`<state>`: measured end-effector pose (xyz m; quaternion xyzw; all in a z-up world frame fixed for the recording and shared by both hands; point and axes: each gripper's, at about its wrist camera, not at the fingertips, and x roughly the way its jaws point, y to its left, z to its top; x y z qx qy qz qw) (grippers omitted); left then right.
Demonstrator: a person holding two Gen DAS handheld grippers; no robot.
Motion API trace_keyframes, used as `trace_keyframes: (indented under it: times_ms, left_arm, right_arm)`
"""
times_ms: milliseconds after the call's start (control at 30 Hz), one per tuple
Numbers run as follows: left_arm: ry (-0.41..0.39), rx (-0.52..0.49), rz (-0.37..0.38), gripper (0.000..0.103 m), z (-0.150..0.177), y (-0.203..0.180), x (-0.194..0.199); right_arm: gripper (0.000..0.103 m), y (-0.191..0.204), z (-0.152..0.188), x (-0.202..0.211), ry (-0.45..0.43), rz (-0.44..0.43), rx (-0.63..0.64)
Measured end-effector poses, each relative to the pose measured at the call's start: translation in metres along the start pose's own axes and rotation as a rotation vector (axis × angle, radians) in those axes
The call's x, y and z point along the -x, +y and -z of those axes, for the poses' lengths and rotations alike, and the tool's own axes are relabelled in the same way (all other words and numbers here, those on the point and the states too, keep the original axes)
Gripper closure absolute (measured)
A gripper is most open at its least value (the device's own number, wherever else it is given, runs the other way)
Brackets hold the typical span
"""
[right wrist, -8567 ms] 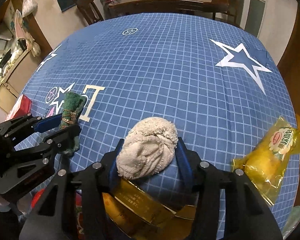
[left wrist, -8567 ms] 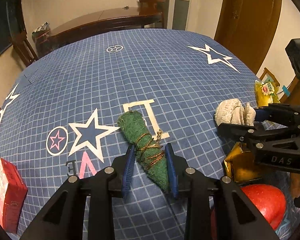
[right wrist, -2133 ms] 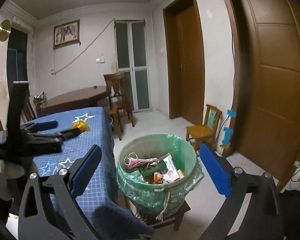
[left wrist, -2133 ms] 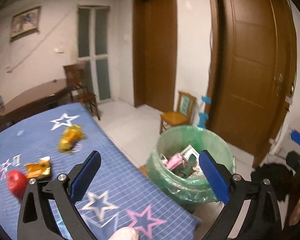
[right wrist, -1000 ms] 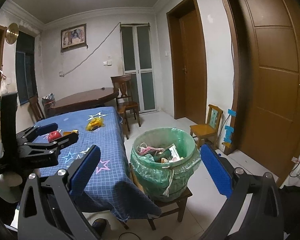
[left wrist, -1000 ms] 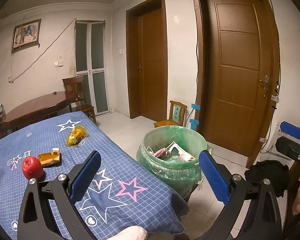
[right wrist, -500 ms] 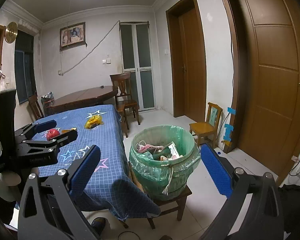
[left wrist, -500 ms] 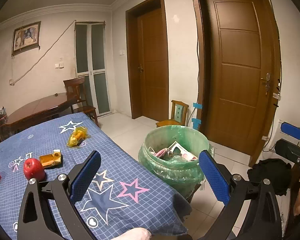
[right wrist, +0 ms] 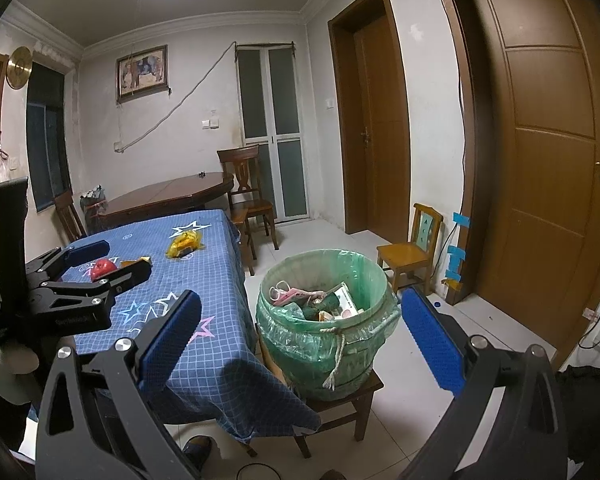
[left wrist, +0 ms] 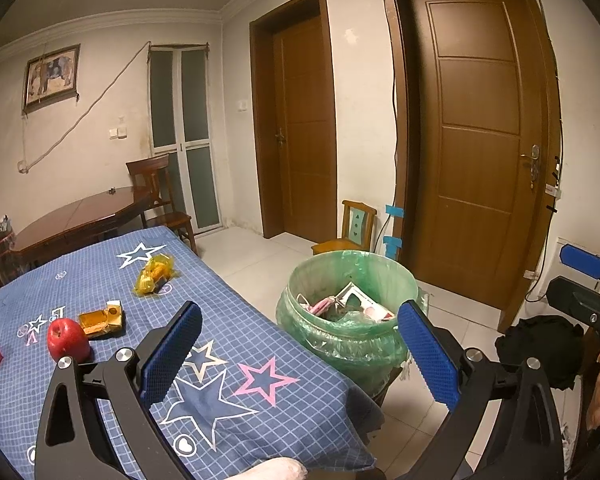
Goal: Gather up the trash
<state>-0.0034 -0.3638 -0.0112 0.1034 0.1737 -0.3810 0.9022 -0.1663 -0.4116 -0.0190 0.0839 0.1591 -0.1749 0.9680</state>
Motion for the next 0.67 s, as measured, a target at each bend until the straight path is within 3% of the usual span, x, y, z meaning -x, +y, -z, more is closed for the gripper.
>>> trace_keyframes:
  times_ms: [667]
  left_arm:
    - [0.016, 0.011, -0.018, 0.005, 0.0030, 0.0028, -0.0082]
  right_arm:
    - [0.006, -0.0023, 0.0013, -0.0020, 0.009, -0.004, -0.002]
